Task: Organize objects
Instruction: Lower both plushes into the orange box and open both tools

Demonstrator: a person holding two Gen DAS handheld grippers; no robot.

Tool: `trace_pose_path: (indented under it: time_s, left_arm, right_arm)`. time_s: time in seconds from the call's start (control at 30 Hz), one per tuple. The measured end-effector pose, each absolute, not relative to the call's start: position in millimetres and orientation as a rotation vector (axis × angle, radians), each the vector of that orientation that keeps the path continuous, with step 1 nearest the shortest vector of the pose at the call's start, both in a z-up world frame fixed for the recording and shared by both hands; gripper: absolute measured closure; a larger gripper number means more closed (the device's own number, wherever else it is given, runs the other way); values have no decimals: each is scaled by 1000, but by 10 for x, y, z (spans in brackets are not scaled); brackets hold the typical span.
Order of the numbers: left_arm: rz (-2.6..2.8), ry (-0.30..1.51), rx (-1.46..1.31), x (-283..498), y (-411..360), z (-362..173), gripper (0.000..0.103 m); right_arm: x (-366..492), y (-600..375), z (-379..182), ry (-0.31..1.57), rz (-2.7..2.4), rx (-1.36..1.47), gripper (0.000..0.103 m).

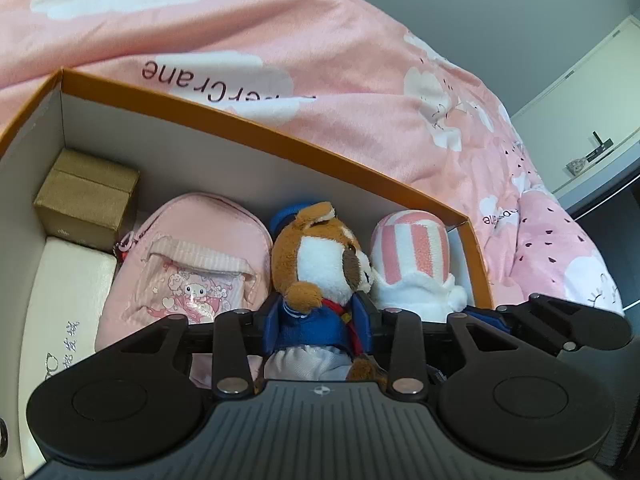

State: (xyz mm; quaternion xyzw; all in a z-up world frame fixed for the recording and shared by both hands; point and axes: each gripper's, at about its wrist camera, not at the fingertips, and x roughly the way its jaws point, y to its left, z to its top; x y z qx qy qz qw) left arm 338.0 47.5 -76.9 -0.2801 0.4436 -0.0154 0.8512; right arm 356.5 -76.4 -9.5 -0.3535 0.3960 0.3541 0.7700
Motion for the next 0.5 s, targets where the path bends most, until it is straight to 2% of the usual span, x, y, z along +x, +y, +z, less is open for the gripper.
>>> trace_pose_path:
  time_s: [0.1, 0.2, 0.23, 0.27, 0.43, 0.47, 0.5]
  left_arm:
    - [-21, 913, -562, 3350, 433, -744, 59]
    - [-20, 897, -549, 3321, 424, -708, 51]
    - [-22, 891, -553, 3308, 432, -693, 44]
    - [-17, 884, -550, 3291, 436, -674, 41]
    - [-42, 836, -548, 3205, 492, -539, 44]
    - [-50, 835, -548, 3205, 504, -525, 51]
    - [-58, 837, -541, 3213, 510, -519, 55]
  right_arm:
    - [3528, -751, -81, 861, 769, -782, 44]
    - [3481, -748, -40, 853, 773, -793, 42]
    - [3461, -744, -21, 845, 776, -799, 40]
    - [3436, -750, 2, 830, 777, -807, 40]
    - [3361, -802, 164, 765, 804, -805, 41]
    - [3364, -816, 200, 755, 815, -792, 42]
    - [3374, -824, 227, 747, 821, -780, 47]
